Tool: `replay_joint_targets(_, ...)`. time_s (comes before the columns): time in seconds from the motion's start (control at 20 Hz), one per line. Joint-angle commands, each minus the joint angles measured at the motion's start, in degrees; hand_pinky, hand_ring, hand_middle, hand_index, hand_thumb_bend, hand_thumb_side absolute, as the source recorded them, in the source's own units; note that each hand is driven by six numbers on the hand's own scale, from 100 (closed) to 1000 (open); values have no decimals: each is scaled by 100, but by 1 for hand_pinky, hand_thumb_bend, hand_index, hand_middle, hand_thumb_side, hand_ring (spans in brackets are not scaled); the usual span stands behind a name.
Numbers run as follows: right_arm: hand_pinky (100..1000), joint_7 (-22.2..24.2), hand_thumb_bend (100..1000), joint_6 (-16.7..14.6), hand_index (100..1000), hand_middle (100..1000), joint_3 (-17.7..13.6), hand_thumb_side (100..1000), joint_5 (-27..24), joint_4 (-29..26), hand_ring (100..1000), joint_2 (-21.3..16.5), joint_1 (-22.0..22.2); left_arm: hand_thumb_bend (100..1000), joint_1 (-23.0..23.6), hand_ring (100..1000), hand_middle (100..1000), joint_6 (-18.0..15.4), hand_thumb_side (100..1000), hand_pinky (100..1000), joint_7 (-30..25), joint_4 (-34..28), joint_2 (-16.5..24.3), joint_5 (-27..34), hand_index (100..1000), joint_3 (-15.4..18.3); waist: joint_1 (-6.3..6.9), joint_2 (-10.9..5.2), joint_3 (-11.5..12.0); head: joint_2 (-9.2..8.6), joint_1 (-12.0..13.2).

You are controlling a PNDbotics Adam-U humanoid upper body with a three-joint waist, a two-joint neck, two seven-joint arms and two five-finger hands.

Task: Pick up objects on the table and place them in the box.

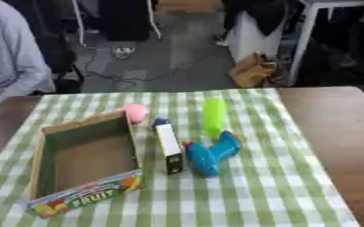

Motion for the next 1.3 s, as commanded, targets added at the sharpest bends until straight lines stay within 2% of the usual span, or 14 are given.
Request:
replay_joint_targets(0.05, 880, 1002, 100, 489, 894, 875, 67, 1000, 579, -87, 895, -508, -237, 118, -66, 842, 904, -12, 1000, 795, -20, -77, 95, 27, 952, -15, -111, -164, 17, -48, -39)
replay_joint_targets(0.15, 892, 1812, 100, 442, 903, 892, 377, 1000, 1081, -87, 906, -942, -459, 119, -70, 842, 903, -7, 1000, 795, -38, -77, 104, 39, 952, -36, -136, -182, 53, -53, -83)
replay_joint_targets(0.25, 896, 2520, 100, 345, 905, 899, 589, 1000, 1486, -87, 910, -1166, -694, 120, -75, 842, 903, -7, 1000, 795, -57, -77, 107, 50, 952, -49, -149, -193, 72, -56, -126)
replay_joint_targets(0.35, 903, 2999, 100, 193, 912, 911, 799, 1000, 1747, -87, 915, -1358, -905, 119, -79, 842, 902, -4, 1000, 795, -73, -77, 108, 64, 951, -62, -164, -196, 91, -69, -172)
replay_joint_targets(0.45, 903, 3222, 100, 126, 912, 911, 874, 1000, 1868, -87, 915, -1404, -1000, 119, -80, 842, 902, -2, 1000, 795, -82, -77, 108, 73, 951, -63, -167, -197, 94, -74, -183)
replay_joint_targets(0.5, 920, 3403, 169, 11, 917, 940, 1028, 1000, 1960, -87, 932, -1514, -1080, 119, -91, 842, 901, -4, 1000, 795, -92, -77, 109, 80, 951, -78, -182, -197, 116, -79, -221)
replay_joint_targets(0.55, 920, 3646, 169, -132, 917, 940, 1201, 1000, 2099, -78, 932, -1594, -1195, 119, -103, 842, 901, -4, 1000, 795, -105, -77, 106, 90, 951, -94, -189, -196, 131, -84, -246)
replay_joint_targets(0.6, 922, 3857, 252, -257, 907, 926, 1341, 1000, 2236, -50, 930, -1636, -1305, 119, -112, 842, 901, -5, 1000, 795, -119, -77, 106, 99, 950, -105, -194, -198, 143, -84, -273)
replay_joint_targets(0.65, 922, 4046, 252, -391, 907, 926, 1485, 1000, 2394, 19, 930, -1651, -1434, 119, -117, 842, 901, -5, 1000, 795, -133, -77, 107, 109, 950, -116, -196, -200, 154, -84, -295)
replay_joint_targets(0.85, 922, 4426, 238, -838, 912, 934, 1972, 1000, 2849, 528, 931, -1507, -1917, 118, -132, 842, 898, -2, 1000, 795, -176, -77, 102, 145, 948, -143, -206, -206, 189, -77, -387)
replay_joint_targets(0.9, 921, 4476, 185, -923, 916, 934, 2079, 1000, 2905, 702, 931, -1437, -2026, 117, -136, 841, 896, -1, 1000, 795, -185, -77, 101, 154, 947, -150, -207, -206, 197, -79, -415)
replay_joint_targets(0.95, 921, 4538, 185, -998, 916, 934, 2200, 1000, 2942, 913, 931, -1345, -2161, 117, -143, 841, 896, 0, 1000, 795, -195, -77, 97, 164, 947, -159, -207, -205, 207, -83, -442)
replay_joint_targets(1.0, 917, 4596, 100, -1062, 917, 931, 2314, 1000, 2966, 1124, 929, -1248, -2283, 119, -150, 841, 895, 0, 1000, 795, -205, -77, 92, 174, 946, -166, -209, -205, 218, -83, -472)
replay_joint_targets(1.3, 917, 4928, 100, -1414, 918, 936, 2848, 1000, 3297, 2640, 928, -353, -3023, 119, -197, 841, 894, -2, 1000, 794, -251, -77, 8, 224, 945, -202, -197, -188, 314, -112, -650)
